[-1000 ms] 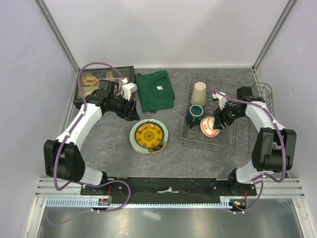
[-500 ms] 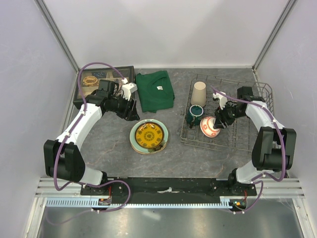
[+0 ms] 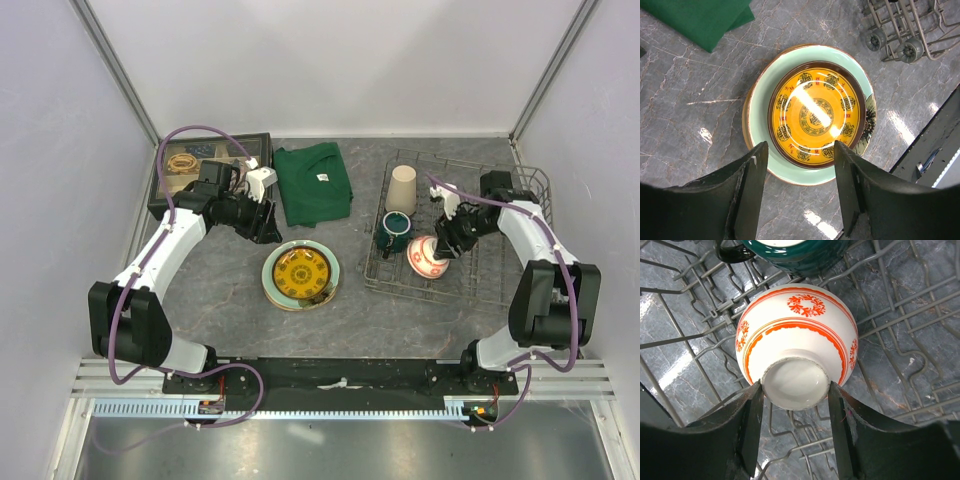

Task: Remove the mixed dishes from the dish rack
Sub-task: Pick up the bowl from the dish rack.

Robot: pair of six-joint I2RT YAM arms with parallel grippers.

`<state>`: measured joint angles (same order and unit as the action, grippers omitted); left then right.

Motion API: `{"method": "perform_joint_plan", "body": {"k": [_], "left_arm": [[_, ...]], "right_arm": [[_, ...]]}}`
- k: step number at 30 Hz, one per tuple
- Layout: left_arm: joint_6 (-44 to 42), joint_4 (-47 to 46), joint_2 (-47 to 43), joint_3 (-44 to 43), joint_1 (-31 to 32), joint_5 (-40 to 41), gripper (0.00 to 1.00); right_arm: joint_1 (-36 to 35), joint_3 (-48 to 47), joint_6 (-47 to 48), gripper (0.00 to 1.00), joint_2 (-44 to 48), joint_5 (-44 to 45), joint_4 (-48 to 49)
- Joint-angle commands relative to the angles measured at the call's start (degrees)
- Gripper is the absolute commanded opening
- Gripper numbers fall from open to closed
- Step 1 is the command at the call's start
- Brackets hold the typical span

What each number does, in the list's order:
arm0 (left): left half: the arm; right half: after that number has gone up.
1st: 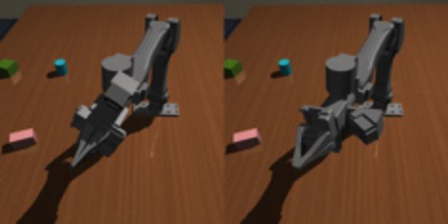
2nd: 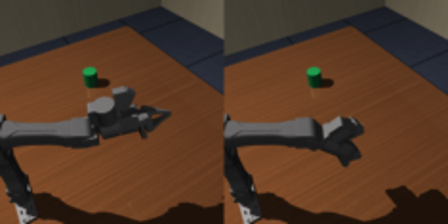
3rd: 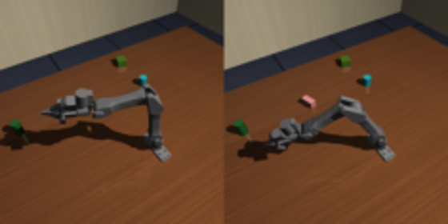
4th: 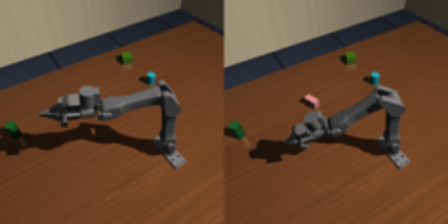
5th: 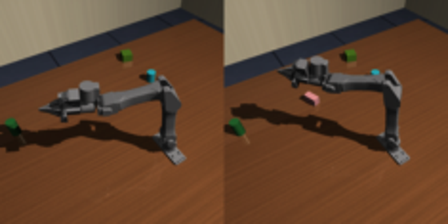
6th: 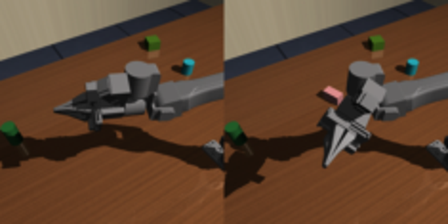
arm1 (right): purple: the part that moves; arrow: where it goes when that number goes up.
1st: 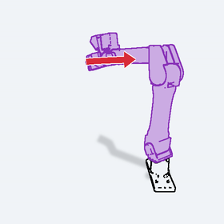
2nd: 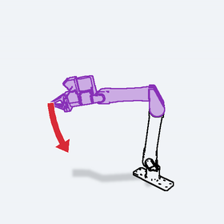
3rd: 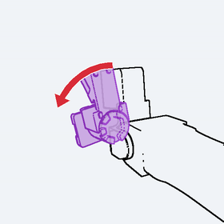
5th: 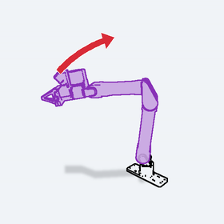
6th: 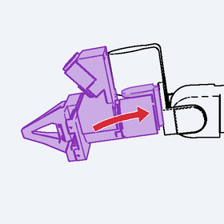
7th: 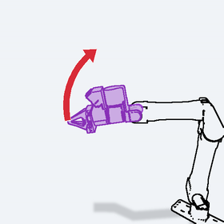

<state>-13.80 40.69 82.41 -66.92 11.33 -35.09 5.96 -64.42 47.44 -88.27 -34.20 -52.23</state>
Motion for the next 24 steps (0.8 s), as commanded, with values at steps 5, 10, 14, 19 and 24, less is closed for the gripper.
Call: {"method": "perform_joint_plan", "body": {"k": [5, 10, 14, 19, 24], "left_arm": [[-1.8, 0.2, 0.2, -2.1, -0.1, -3.0, 0.62], [-2.6, 0.0, 0.7, -2.9, -0.2, -5.5, 0.62], [-2.9, -1.9, 1.4, -5.1, 0.4, -9.2, 0.62], [-1.7, -2.3, 4.6, -9.5, 3.1, -11.0, 0.61], [1.2, -2.3, 7.8, -13.8, 7.6, -14.6, 0.61]], "right_arm": [[0.0, -5.2, 1.4, 0.22, 5.2, -2.9, -3.6], [0.0, -6.0, 1.3, 0.20, 5.4, -4.4, -4.2], [0.0, -6.9, 1.0, 0.19, 5.1, -6.1, -4.9], [0.0, -8.3, 1.1, 0.18, 5.6, -6.8, -6.4], [0.0, -9.6, 0.9, 0.18, 6.4, -9.0, -7.4]]}}
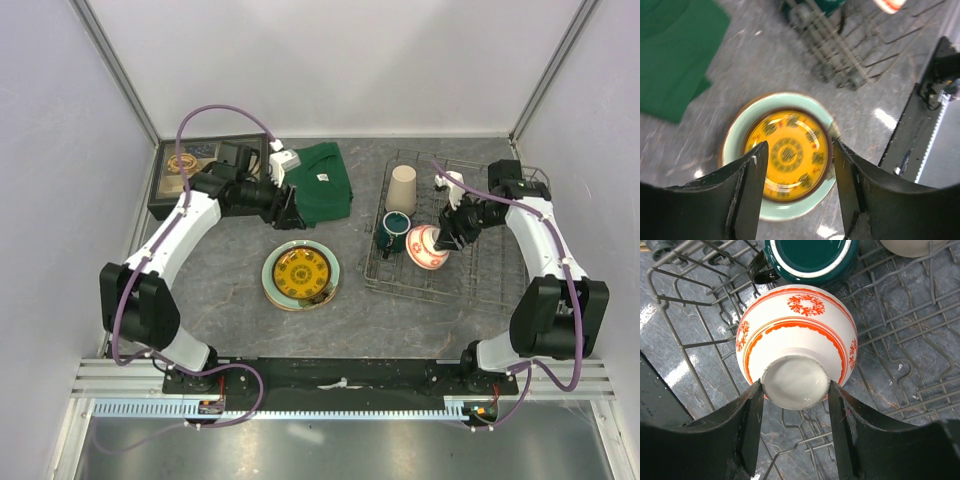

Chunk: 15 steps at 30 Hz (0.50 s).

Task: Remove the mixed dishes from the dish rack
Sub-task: Pick up the bowl from the dish rack.

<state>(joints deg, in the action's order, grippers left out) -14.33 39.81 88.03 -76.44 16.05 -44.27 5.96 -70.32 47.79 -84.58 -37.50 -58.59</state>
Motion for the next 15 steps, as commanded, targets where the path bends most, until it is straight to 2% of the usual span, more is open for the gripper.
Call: {"method": "perform_joint_plan", "body": {"k": [1, 5, 15], "left_arm": [[2.4, -1.4, 3.5, -4.9, 3.9, -6.2, 0.61], [5.6, -1.3, 7.1, -8.4, 5.6, -10.8, 0.61], [12.4, -1.9, 13.4, -14.4, 9.2, -15.1, 0.61]], "right_arm": [[0.0, -3.9, 0.4, 0.17, 2.9, -5.8, -1.2], [0.0, -4.4, 0.3, 0.17, 3.5, -6.5, -1.9], [0.0, -5.7, -0.9, 0.16, 5.6, -9.9, -2.7]]}}
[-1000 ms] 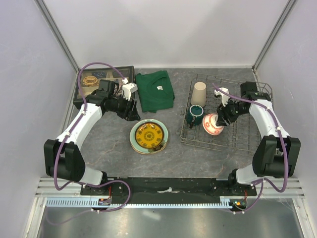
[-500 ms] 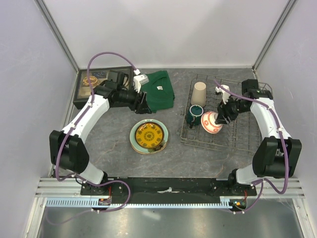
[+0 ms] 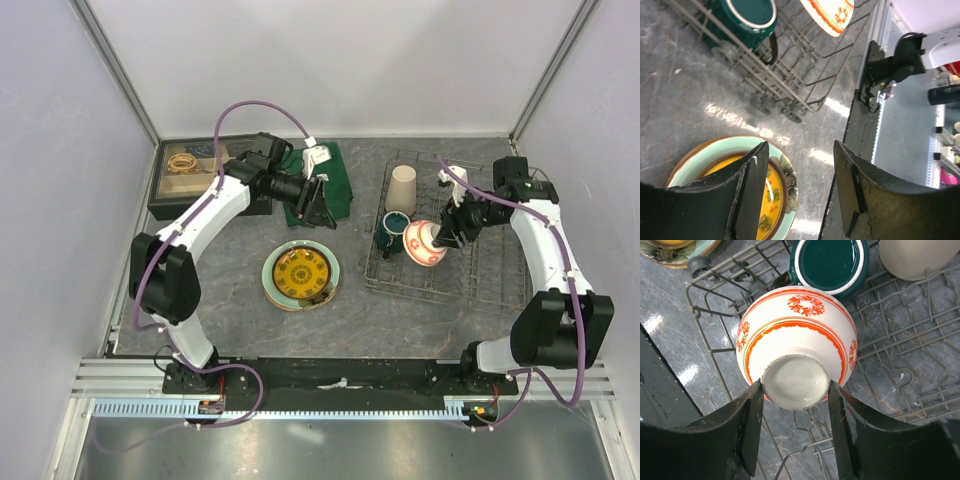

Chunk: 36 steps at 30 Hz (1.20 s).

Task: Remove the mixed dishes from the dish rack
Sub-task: Pick up the bowl from the dish rack, then place the bowl at the center of the board.

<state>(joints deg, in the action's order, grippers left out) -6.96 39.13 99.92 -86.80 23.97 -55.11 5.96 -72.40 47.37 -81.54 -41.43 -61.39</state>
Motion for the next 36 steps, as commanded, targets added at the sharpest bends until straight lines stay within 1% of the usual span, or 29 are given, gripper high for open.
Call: {"method": "perform_joint_plan", "body": {"k": [1, 7, 12, 16, 22, 25, 30, 36], "left_arm": [[5.6, -1.4, 1.8, -4.9, 1.9, -4.5, 0.61], [13.3, -4.2, 5.0, -9.0, 4.8, -7.9, 0.61], [20.2, -9.0, 8.2, -12.5, 6.5, -10.2, 0.60], [24.1, -13.2, 10.7, -14.4, 7.5, -11.3, 0.60], [29.9, -18.6, 14.0, -14.7, 8.5, -12.6, 0.60], [34.0, -23.7, 15.0, -14.4, 8.7, -12.9, 0.60], [43.1, -34.9, 15.7, -12.7, 9.2, -14.7, 0.60], [47.9, -39.0, 17.6, -13.1, 10.3, -14.8, 0.59]], "right_arm": [[0.0, -3.9, -0.7, 0.16, 2.5, -6.2, 0.2], [0.0, -5.4, -3.5, 0.16, 3.0, -9.8, 1.6], [0.0, -5.8, -8.0, 0.15, 4.8, -11.7, 6.8], [0.0, -5.9, -11.5, 0.15, 6.1, -12.4, 10.5], [-0.1, -6.5, -14.6, 0.14, 6.5, -14.1, 13.0], [-0.1, -6.5, -16.3, 0.14, 6.9, -15.2, 14.5], [-0.2, -6.2, -18.1, 0.14, 7.7, -15.9, 16.6], [-0.4, -5.8, -19.6, 0.14, 8.1, -16.2, 18.1]]}}
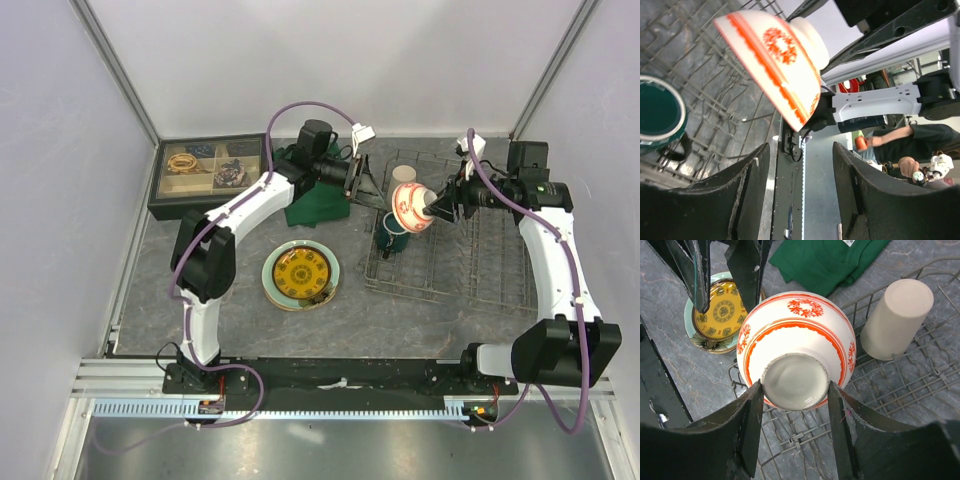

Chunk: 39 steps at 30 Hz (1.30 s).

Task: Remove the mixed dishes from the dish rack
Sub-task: Place the bowl at the center of the board.

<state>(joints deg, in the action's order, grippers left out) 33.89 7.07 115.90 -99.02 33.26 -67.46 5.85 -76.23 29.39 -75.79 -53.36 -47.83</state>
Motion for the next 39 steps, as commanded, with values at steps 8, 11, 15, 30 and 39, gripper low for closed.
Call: {"method": "perform_joint_plan", "body": {"k": [8, 11, 15, 30, 39], "left_arm": [[9.0, -10.2, 3.6, -3.7, 2.3, -1.4, 0.59], [10.4, -12.0, 4.2, -4.1, 2.3, -1.1, 0.58], [13.7, -16.3, 4.3, -4.1, 2.4, -1.7, 0.56], [24.1, -30.2, 2.1, 1.6, 3.6, -5.2, 0.02], [19.2, -24.2, -1.5, 5.0, 2.3, -4.3, 0.02]], "right_arm": [[-1.1, -1.7, -3.9, 0.13, 2.9, -4.8, 6.9], [-1.7, -1.4, -4.8, 0.13, 2.9, -4.9, 7.4], [-2.9, -0.5, -5.4, 0.13, 3.3, -4.2, 8.3], [-4.5, 1.7, -5.7, 0.13, 3.2, -3.0, 10.0], [-4.6, 2.7, -5.0, 0.54, 4.2, -1.0, 10.0]]}}
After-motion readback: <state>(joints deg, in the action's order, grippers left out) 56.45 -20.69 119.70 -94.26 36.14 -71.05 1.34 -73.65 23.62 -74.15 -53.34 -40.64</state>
